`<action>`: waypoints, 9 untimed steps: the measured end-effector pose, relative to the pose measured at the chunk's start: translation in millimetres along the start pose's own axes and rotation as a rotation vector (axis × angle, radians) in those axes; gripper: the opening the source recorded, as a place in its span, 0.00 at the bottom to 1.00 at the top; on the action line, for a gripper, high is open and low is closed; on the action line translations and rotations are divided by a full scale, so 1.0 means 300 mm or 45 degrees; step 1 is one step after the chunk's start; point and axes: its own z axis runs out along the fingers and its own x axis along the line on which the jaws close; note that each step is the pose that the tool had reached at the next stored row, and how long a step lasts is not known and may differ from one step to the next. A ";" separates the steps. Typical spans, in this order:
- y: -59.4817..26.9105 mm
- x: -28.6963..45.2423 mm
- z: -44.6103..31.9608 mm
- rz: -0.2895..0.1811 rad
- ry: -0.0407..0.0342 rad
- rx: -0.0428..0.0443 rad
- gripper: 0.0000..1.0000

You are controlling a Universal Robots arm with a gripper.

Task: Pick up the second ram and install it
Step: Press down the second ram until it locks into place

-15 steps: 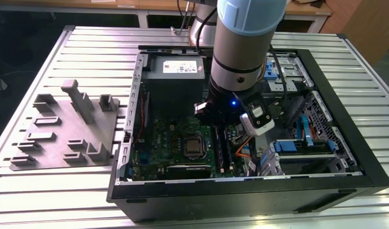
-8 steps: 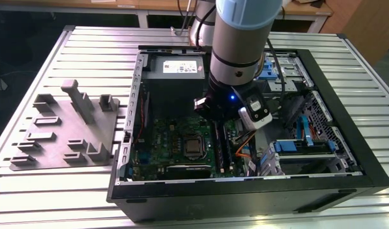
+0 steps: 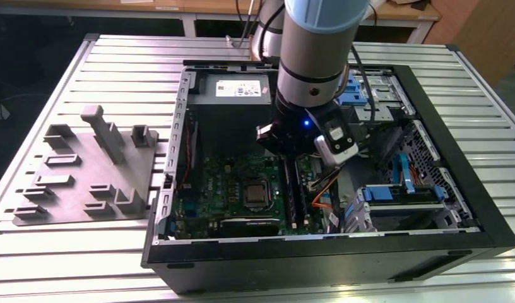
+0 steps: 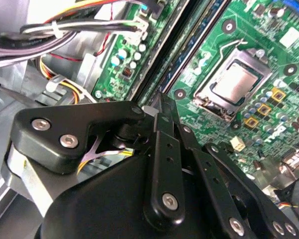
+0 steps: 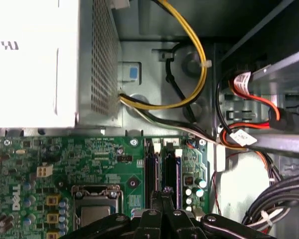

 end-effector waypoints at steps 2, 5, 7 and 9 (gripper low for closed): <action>0.011 0.000 0.001 0.000 -0.0001 0.000 0.10; 0.018 0.000 0.001 0.000 0.0000 -0.001 0.10; 0.021 0.000 0.002 0.000 0.0000 -0.001 0.10; 0.021 0.000 0.006 0.000 0.0000 -0.001 0.10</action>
